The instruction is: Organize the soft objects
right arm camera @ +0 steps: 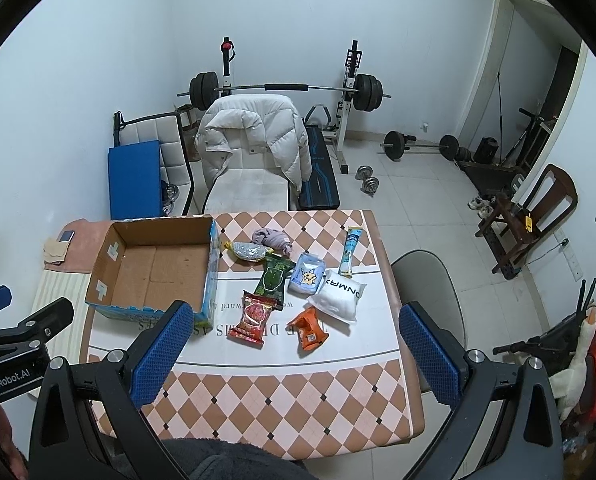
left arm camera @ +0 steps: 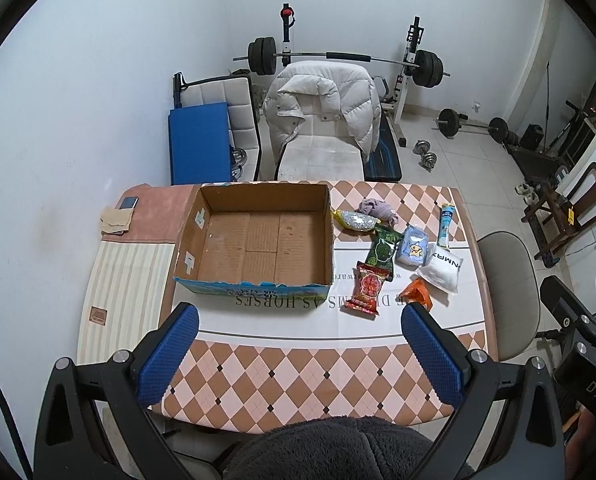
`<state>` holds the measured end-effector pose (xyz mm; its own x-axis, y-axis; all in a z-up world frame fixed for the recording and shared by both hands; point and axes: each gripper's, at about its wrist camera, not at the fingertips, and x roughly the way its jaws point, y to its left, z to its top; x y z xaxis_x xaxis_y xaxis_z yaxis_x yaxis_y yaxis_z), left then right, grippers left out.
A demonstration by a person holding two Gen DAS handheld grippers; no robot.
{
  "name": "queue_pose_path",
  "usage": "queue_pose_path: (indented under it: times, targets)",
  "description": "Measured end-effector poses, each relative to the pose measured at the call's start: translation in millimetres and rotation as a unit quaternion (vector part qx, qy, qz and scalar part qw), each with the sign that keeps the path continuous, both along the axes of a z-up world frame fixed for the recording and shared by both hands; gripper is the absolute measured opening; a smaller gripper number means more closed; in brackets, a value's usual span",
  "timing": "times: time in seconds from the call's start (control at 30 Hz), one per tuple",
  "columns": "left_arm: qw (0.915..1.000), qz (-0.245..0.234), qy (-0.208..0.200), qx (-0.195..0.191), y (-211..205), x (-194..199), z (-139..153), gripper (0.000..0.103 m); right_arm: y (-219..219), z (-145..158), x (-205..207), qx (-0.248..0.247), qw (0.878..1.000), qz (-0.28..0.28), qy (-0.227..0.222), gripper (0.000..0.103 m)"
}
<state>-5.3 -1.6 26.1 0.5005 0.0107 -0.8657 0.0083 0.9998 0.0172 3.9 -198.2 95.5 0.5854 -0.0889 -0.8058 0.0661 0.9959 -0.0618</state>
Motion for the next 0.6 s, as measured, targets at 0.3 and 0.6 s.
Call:
queue_pose_path:
  times: [0.3,0.6]
  targets:
    - [1.0000,0.001,-0.001,0.000,1.1,1.2,0.7,0.103,0.5,-0.1,-1.3,0.000,1.000,0.000,0.000,0.103]
    - [1.0000,0.001,-0.002,-0.001,1.9,-0.2,-1.0,0.103,-0.4,-2.1,-3.5,0.001,1.000,0.000,-0.002,0.103]
